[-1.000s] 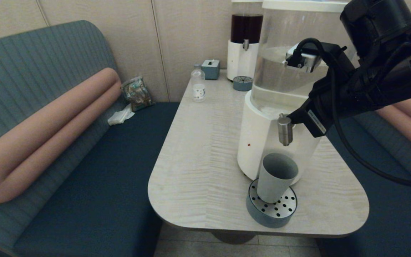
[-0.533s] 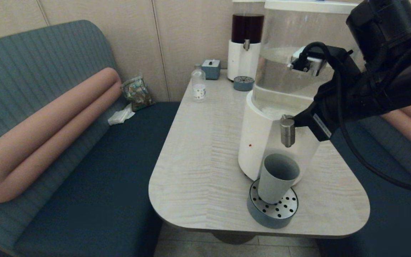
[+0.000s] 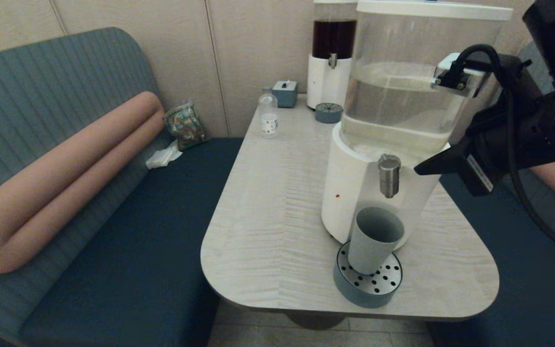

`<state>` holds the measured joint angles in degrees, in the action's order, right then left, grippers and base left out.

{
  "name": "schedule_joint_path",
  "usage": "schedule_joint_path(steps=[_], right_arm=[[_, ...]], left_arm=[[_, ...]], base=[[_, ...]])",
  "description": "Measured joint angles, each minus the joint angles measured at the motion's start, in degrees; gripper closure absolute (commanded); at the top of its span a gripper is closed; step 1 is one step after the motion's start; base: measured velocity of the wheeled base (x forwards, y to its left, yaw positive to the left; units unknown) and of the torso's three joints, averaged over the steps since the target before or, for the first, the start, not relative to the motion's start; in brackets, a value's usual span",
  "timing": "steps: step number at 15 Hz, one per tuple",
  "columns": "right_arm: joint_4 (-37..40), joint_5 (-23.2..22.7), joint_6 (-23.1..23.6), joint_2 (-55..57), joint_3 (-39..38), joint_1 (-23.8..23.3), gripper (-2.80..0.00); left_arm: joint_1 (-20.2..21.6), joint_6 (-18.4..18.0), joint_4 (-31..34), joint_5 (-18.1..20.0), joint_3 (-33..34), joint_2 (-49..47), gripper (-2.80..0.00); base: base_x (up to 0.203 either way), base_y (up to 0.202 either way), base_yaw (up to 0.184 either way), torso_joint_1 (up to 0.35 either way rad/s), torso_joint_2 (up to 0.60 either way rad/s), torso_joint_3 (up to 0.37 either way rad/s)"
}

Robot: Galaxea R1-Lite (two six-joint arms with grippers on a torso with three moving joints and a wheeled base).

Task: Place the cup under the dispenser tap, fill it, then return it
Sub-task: Turn on the faucet

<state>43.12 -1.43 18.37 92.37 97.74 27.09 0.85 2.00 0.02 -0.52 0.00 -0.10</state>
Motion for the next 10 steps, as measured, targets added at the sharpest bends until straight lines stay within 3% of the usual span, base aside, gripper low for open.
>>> schedule_joint_path(steps=[2,4,8,10], right_arm=[[-0.78,1.09,-1.00,-1.00,-0.27,0.28,0.00],[-1.16,5.67,-4.10,-1.32,-0.03,1.55,0.00],[-0.75,14.57,-16.10,0.92,4.20,6.34,0.00],[0.97,16.78,-22.20,2.76,7.44,8.58,0.00]], left_arm=[[-0.01,0.00,0.02,0.00,0.00,0.00,0.00],[-0.01,0.00,0.05,0.01,0.00,0.02,0.00],[0.02,0.00,0.00,0.00,0.00,0.00,0.00],[0.00,-0.01,0.02,0.01,0.00,0.00,0.00]], base=[[0.000,0.000,0.000,0.000,0.00,0.000],[0.000,0.000,0.000,0.000,0.00,0.000],[0.000,0.000,0.000,0.000,0.00,0.000],[0.000,0.000,0.000,0.000,0.00,0.000]])
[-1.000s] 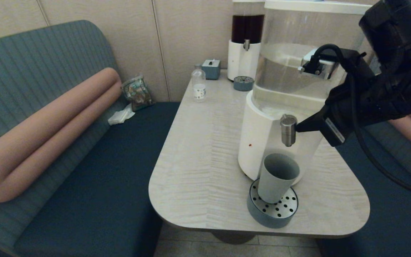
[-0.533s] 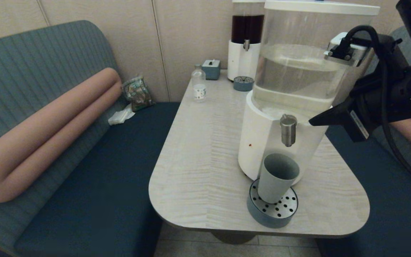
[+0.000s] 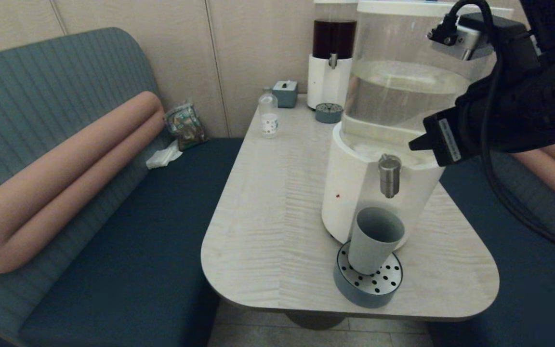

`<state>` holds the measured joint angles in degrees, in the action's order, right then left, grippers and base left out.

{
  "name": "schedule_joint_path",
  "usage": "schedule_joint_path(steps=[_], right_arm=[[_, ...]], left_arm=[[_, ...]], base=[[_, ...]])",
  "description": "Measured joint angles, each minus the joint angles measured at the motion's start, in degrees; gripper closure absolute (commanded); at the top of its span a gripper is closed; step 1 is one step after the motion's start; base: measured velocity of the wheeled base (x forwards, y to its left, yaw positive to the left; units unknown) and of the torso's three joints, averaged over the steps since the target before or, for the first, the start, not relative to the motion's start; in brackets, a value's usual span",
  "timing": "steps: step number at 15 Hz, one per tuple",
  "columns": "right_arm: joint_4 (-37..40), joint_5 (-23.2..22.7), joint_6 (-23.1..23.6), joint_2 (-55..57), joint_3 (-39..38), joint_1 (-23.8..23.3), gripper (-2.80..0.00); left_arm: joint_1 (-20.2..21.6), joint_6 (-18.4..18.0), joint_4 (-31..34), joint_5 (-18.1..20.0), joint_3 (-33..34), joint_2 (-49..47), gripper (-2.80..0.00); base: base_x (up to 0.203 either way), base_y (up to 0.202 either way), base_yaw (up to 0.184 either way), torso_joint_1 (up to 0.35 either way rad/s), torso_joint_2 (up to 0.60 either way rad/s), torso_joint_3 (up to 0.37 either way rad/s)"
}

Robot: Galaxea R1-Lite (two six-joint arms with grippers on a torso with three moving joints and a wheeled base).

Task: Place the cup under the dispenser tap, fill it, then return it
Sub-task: Turn on the faucet

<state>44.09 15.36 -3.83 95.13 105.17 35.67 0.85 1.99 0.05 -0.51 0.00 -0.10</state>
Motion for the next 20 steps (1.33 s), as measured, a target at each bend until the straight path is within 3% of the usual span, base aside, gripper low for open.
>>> schedule_joint_path(steps=[3,20], right_arm=[[2.91,0.21,-3.89,2.51,4.13,1.13,0.00],[2.27,-0.20,-5.76,5.98,4.02,-0.87,0.00]], left_arm=[[-0.01,-0.01,-0.02,0.00,0.00,0.00,0.00],[0.02,0.00,-0.01,-0.02,0.00,0.00,0.00]], base=[[0.000,0.000,0.000,0.000,0.00,0.000],[0.000,0.000,0.000,0.000,0.00,0.000]])
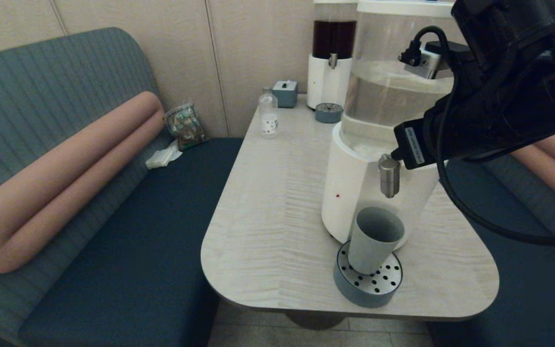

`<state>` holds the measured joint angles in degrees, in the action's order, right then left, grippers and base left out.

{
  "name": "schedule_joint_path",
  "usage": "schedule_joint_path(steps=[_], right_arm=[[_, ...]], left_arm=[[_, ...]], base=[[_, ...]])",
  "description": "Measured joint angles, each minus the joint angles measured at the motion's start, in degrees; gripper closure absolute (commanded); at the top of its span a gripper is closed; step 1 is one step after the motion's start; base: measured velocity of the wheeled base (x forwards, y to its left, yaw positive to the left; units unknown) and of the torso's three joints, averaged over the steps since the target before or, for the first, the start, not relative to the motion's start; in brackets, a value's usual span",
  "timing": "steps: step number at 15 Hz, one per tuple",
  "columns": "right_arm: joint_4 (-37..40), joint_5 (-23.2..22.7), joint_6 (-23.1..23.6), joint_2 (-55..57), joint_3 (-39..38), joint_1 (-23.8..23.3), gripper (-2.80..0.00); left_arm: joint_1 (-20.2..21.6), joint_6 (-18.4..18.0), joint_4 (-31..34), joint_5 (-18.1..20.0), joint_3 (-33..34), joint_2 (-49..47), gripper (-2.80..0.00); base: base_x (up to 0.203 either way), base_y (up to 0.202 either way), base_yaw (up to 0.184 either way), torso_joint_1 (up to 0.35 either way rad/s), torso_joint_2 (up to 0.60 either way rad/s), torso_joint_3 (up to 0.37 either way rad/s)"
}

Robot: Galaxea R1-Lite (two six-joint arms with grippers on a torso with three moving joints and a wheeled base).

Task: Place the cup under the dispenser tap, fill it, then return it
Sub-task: Turn on the faucet

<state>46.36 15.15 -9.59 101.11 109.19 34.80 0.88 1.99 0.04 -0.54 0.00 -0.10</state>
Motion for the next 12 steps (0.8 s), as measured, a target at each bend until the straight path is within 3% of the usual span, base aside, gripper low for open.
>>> schedule_joint_path(steps=[12], right_arm=[[-0.96,-3.70,0.24,1.04,0.56,0.13,0.00]], left_arm=[[-0.02,0.01,0.04,0.00,0.00,0.00,0.00]], base=[[0.000,0.000,0.000,0.000,0.00,0.000]])
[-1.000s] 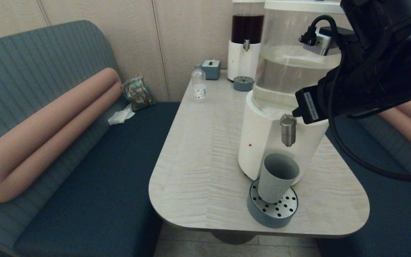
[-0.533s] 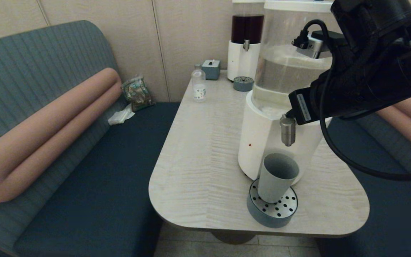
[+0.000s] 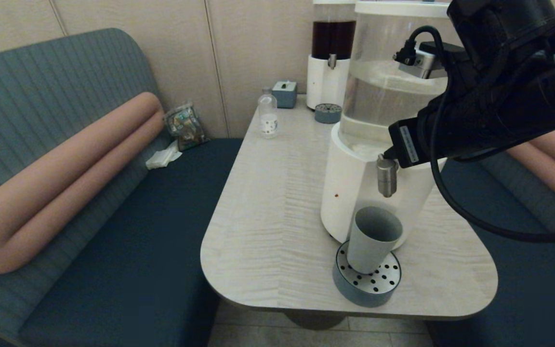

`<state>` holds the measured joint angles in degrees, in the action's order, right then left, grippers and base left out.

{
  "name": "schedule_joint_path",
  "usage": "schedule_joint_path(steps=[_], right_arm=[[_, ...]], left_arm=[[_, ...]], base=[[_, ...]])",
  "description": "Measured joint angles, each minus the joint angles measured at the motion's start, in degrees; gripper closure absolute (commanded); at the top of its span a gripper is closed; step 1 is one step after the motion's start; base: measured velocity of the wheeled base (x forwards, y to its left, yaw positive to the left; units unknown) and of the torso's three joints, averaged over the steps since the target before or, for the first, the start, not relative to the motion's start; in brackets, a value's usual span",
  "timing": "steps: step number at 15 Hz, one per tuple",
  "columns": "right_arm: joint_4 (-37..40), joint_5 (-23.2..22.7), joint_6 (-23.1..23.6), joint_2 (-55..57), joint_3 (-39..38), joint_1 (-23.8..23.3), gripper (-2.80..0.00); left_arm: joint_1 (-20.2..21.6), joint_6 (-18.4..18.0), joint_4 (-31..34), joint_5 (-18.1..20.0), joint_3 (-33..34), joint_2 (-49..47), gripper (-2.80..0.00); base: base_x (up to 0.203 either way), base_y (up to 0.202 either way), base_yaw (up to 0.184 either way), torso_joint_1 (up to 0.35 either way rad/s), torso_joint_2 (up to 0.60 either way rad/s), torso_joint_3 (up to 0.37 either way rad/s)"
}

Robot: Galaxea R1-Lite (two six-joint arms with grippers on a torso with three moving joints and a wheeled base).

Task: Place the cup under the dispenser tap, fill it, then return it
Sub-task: Turn on the faucet

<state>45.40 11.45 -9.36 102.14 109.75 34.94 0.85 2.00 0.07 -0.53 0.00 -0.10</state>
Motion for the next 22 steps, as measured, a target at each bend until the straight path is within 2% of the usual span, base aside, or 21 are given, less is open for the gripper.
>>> schedule_joint_path(steps=[8,22], right_arm=[[-0.33,-4.21,0.15,0.30,-0.05,0.01,0.00],[-0.09,-6.33,0.74,0.61,0.02,0.04,0.00]], left_arm=[[-0.01,-0.02,-0.05,0.01,0.00,0.00,0.00],[-0.01,-0.02,-0.02,0.02,0.00,0.00,0.00]], base=[[0.000,0.000,0.000,0.000,0.00,0.000],[0.000,0.000,0.000,0.000,0.00,0.000]])
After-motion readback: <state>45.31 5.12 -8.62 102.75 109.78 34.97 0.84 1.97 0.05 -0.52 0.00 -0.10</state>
